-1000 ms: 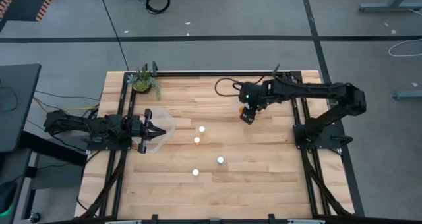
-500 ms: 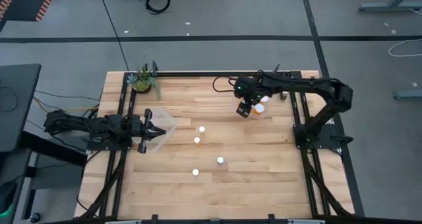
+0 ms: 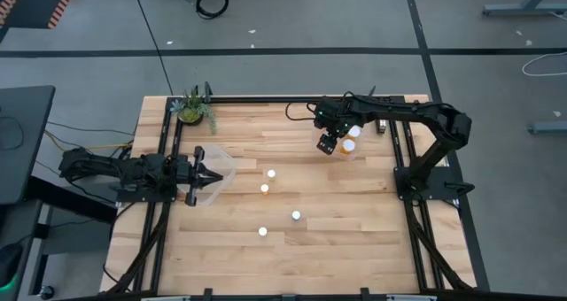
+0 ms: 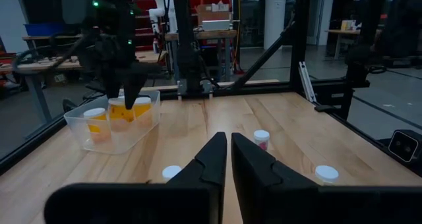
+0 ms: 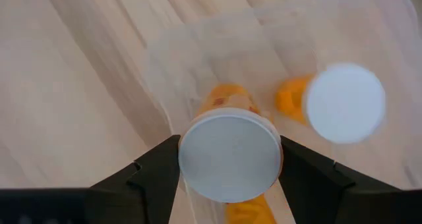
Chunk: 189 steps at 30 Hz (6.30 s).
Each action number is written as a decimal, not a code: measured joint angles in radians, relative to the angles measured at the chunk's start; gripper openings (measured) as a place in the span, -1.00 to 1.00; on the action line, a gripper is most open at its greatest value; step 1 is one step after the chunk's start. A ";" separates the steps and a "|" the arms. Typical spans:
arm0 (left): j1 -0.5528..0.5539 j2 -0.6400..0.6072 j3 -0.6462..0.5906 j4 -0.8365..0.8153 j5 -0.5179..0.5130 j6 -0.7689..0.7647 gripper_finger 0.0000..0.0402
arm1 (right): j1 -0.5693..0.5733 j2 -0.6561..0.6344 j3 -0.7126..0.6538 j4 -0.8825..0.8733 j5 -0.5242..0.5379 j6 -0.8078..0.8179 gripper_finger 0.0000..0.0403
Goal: Pick and place medicine bottles into bin by pill shape (circle, oval)
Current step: Put the big orange pill bottle into the right transparent bin, then put the small orange pill bottle into the left transparent bin
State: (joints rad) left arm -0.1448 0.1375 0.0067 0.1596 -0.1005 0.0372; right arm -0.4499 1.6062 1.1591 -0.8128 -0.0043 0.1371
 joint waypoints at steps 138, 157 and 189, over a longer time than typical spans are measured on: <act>0.001 0.148 0.024 0.130 -0.179 -0.471 -0.94 | 0.666 -1.352 -1.152 0.931 0.235 0.150 0.12; -0.041 0.755 0.263 0.087 -0.179 -0.437 -0.69 | 0.666 -1.352 -1.152 0.930 0.235 0.150 0.12; -0.055 1.458 1.044 -0.748 -0.167 -0.400 0.24 | 0.666 -1.352 -1.152 0.916 0.235 0.150 0.12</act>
State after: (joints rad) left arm -0.1993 1.5950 1.0510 -0.5879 -0.2680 -0.3631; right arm 0.2161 0.2546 0.0075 0.1028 0.2306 0.2874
